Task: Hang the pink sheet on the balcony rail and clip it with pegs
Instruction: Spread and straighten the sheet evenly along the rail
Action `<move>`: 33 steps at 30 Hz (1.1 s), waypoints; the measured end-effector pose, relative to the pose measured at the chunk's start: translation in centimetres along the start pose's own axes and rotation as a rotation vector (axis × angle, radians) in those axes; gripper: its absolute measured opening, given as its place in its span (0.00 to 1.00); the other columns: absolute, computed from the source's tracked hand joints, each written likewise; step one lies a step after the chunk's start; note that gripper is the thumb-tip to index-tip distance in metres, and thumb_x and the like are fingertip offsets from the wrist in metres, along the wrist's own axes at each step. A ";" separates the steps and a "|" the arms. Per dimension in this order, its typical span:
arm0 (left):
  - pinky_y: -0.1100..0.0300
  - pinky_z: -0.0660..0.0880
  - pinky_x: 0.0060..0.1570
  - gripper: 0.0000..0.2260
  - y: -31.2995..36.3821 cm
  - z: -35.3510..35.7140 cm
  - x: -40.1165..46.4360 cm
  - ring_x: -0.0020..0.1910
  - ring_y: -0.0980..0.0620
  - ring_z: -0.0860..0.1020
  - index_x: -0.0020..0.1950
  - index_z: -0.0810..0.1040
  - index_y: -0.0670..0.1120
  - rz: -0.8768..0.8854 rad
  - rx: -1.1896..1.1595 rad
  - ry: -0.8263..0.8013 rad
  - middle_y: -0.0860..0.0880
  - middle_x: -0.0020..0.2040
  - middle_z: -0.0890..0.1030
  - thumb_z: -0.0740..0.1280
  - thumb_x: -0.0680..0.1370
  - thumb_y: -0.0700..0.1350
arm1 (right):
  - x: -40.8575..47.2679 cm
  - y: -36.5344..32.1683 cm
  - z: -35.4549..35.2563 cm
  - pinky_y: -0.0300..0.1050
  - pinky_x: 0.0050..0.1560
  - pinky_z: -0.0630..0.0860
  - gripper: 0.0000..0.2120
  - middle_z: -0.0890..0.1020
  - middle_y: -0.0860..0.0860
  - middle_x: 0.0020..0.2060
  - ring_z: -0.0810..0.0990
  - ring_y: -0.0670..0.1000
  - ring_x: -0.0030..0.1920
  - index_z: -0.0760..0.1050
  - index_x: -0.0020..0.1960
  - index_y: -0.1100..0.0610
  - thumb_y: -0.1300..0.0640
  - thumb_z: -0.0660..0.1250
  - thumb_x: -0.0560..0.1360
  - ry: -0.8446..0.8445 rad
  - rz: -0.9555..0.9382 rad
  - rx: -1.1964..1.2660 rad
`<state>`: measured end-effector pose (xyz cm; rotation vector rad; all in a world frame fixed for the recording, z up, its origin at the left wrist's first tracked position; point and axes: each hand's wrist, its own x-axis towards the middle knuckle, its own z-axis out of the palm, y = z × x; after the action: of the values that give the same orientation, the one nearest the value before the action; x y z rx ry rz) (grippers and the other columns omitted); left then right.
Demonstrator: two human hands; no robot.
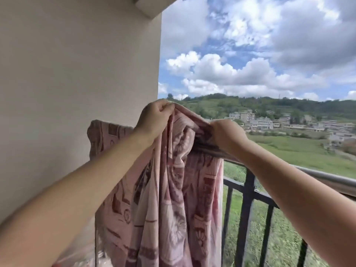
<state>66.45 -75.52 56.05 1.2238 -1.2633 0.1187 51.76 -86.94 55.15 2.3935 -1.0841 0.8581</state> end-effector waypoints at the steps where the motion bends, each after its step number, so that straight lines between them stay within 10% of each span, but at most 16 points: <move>1: 0.60 0.65 0.36 0.15 0.1 -0.4 0.9 0.32 0.54 0.69 0.32 0.71 0.49 -0.014 0.003 0.003 0.51 0.30 0.71 0.60 0.79 0.42 | 0.4 0.3 -0.8 0.45 0.33 0.71 0.07 0.79 0.58 0.35 0.80 0.59 0.38 0.74 0.42 0.61 0.67 0.59 0.71 0.057 0.004 0.043; 9: 0.61 0.66 0.44 0.13 1.7 -1.8 3.2 0.45 0.52 0.67 0.48 0.69 0.49 -0.084 0.085 -0.164 0.49 0.46 0.68 0.61 0.76 0.59 | 3.0 1.4 -2.8 0.41 0.30 0.67 0.12 0.75 0.53 0.35 0.72 0.51 0.33 0.73 0.52 0.59 0.64 0.52 0.78 -0.059 0.179 0.716; 14: 0.61 0.65 0.33 0.22 -1.5 -2.3 1.9 0.36 0.50 0.73 0.44 0.79 0.42 -0.116 0.929 -0.705 0.46 0.39 0.78 0.66 0.71 0.61 | 5.6 0.4 -0.3 0.43 0.39 0.68 0.15 0.79 0.57 0.42 0.75 0.54 0.42 0.76 0.47 0.62 0.52 0.56 0.78 -0.124 0.056 0.723; 16: 0.59 0.66 0.34 0.16 -4.2 -3.0 2.5 0.39 0.47 0.74 0.43 0.80 0.40 -0.101 1.034 -0.586 0.40 0.42 0.81 0.65 0.74 0.53 | 6.3 0.0 0.5 0.46 0.50 0.71 0.21 0.77 0.54 0.51 0.75 0.54 0.51 0.74 0.54 0.58 0.41 0.58 0.76 -0.348 -0.081 0.663; 19: 0.58 0.66 0.38 0.09 -8.3 -5.0 4.8 0.46 0.41 0.78 0.50 0.81 0.41 -0.100 0.854 -0.222 0.37 0.47 0.82 0.63 0.74 0.41 | 7.3 -1.5 2.0 0.50 0.65 0.66 0.33 0.70 0.52 0.64 0.69 0.54 0.64 0.60 0.70 0.53 0.38 0.63 0.72 -0.661 -0.209 0.354; 22: 0.58 0.68 0.41 0.11 -11.7 -5.3 7.9 0.47 0.41 0.79 0.51 0.82 0.42 -0.148 0.583 -0.038 0.38 0.45 0.82 0.62 0.74 0.36 | 9.9 -2.2 4.0 0.46 0.56 0.73 0.22 0.76 0.53 0.55 0.75 0.55 0.53 0.68 0.64 0.60 0.52 0.66 0.74 -0.704 -0.204 0.146; 25: 0.58 0.71 0.40 0.10 -13.6 -6.1 10.6 0.34 0.47 0.76 0.35 0.78 0.43 -0.298 0.116 0.049 0.44 0.31 0.78 0.62 0.75 0.36 | 13.3 -1.3 5.1 0.48 0.47 0.77 0.08 0.77 0.54 0.43 0.76 0.53 0.45 0.75 0.51 0.62 0.62 0.58 0.78 -0.620 -0.022 0.359; 28: 0.69 0.74 0.26 0.11 -14.7 -7.2 12.3 0.22 0.56 0.77 0.34 0.76 0.42 -0.441 -0.209 -0.074 0.49 0.21 0.78 0.61 0.76 0.36 | 16.7 -1.0 6.5 0.54 0.60 0.75 0.08 0.80 0.57 0.49 0.80 0.56 0.48 0.76 0.51 0.61 0.62 0.59 0.78 -0.504 0.076 0.817; 31: 0.62 0.78 0.42 0.08 -16.5 -8.4 14.6 0.35 0.51 0.82 0.41 0.80 0.43 -0.516 -0.380 -0.233 0.45 0.35 0.84 0.62 0.75 0.41 | 20.3 -3.4 9.1 0.55 0.56 0.77 0.06 0.82 0.58 0.47 0.81 0.57 0.46 0.79 0.45 0.55 0.58 0.63 0.75 -0.328 0.123 1.051; 33: 0.58 0.74 0.47 0.07 -19.3 -8.8 15.7 0.45 0.44 0.81 0.44 0.80 0.42 -0.503 -0.139 -0.061 0.42 0.44 0.82 0.64 0.74 0.42 | 22.5 -5.3 12.0 0.44 0.45 0.75 0.05 0.80 0.54 0.41 0.78 0.53 0.40 0.78 0.45 0.56 0.58 0.63 0.76 -0.204 0.088 0.849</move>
<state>90.87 -85.41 57.58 1.3938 -0.9638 -0.3684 71.99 -102.43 60.73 3.1918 -1.0312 1.3280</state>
